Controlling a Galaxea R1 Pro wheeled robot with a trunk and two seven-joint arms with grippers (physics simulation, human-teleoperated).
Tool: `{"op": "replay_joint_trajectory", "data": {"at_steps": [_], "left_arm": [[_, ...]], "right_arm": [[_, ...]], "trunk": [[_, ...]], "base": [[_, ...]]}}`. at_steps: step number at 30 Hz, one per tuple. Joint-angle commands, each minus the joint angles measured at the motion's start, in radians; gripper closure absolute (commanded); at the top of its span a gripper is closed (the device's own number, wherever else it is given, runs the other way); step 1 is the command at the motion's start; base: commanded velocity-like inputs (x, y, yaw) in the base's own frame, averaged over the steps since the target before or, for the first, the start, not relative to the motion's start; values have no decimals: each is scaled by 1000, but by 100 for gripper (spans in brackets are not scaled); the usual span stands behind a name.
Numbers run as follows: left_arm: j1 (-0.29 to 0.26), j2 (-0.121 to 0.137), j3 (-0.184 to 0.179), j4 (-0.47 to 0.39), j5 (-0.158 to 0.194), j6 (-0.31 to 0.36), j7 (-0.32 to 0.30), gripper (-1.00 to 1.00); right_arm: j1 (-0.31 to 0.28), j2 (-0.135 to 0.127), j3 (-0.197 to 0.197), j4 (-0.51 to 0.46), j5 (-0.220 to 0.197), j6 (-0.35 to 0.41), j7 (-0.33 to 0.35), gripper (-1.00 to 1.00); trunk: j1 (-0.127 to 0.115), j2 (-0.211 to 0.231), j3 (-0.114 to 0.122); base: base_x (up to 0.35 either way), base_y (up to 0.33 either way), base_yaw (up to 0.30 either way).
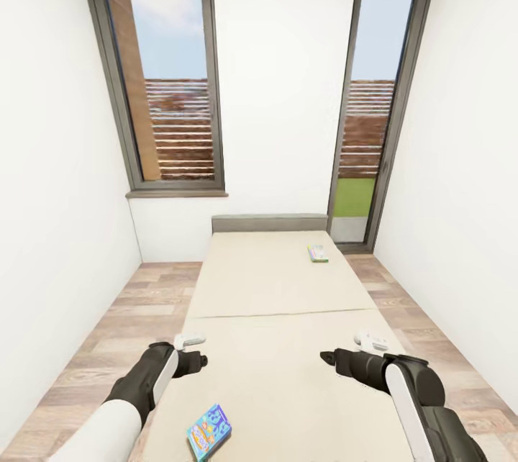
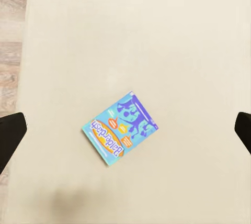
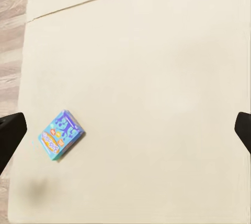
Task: Put all the toys in the child's room - the three board games (two on the bed and one on the table), the two jigsaw puzzles on the table, and the tennis ball on the table - inside the toy box on the table in the child's room.
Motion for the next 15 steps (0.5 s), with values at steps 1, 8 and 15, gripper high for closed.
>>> {"op": "replay_joint_trajectory", "data": {"at_steps": [1, 8, 15], "left_arm": [[-1, -2, 5, 0, 4, 5, 3, -100], [-2, -6, 5, -1, 4, 5, 4, -100], [-2, -4, 5, -4, 4, 5, 4, -100]], "right_arm": [[-8, 0, -3, -3, -1, 5, 1, -100], [-103, 3, 3, -13, -2, 5, 2, -100], [-120, 3, 28, -11, -1, 5, 1, -100]], "trunk": [[0, -1, -2], [0, -1, -14], [0, -1, -25]], "base": [[0, 0, 0], [0, 0, 0], [0, 0, 0]]}}
